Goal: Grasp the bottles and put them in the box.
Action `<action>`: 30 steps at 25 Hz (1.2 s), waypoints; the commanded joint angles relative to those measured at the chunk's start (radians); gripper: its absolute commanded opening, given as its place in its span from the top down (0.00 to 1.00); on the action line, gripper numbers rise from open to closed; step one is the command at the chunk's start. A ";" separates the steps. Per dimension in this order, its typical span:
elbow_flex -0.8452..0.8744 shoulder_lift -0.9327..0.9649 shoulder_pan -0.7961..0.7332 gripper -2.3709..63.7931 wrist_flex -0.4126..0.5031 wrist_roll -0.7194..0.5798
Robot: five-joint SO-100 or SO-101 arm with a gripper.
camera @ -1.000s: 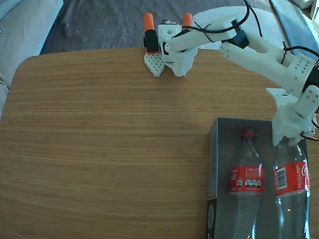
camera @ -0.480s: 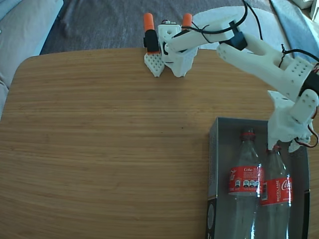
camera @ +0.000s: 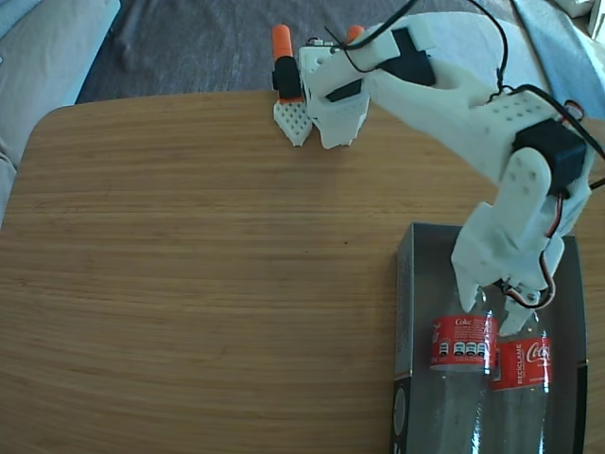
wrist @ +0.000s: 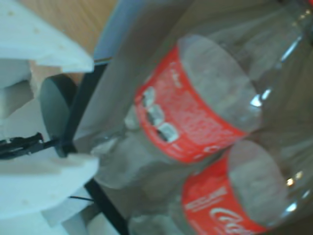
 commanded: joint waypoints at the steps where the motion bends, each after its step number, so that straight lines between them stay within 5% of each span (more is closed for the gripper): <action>1: -0.020 0.146 0.066 0.87 0.067 0.044; 12: 0.339 0.443 0.233 0.92 0.032 0.225; 23: 0.980 0.974 0.365 0.92 -0.344 0.304; 30: 1.220 1.169 0.413 0.92 -0.408 0.302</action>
